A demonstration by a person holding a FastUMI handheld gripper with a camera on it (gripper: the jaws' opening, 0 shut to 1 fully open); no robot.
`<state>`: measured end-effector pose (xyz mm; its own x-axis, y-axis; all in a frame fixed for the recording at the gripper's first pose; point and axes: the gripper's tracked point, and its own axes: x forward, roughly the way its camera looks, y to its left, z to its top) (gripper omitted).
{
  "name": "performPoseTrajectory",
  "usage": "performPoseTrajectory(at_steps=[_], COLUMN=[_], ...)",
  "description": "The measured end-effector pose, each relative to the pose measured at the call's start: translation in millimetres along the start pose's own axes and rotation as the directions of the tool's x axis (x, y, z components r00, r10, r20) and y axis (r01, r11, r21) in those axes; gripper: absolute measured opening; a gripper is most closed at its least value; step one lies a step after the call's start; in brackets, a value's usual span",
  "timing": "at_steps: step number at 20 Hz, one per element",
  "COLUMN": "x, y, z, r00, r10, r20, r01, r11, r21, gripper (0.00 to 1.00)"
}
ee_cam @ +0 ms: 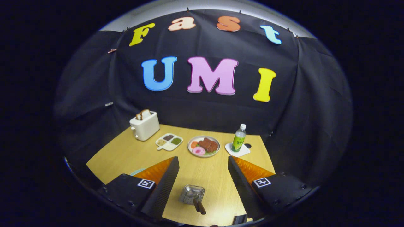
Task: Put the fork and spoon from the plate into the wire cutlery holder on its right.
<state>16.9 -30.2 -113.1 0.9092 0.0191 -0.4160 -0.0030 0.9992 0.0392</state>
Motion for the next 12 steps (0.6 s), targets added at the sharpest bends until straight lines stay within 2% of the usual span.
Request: performPoseTrajectory(at_steps=[3,7,12], x=[-16.6,-36.3,-39.5], y=[-0.1,9.5,27.6], z=[29.2,51.6,38.3], r00=[0.989,0.962,0.966], r10=[-0.036,-0.071,-0.046], r20=[0.144,0.263,0.254], r01=[0.038,0.076,0.047], r11=[0.999,0.997,0.999], r21=[-0.012,-0.012,0.003], gripper=[0.96,0.96,0.96])
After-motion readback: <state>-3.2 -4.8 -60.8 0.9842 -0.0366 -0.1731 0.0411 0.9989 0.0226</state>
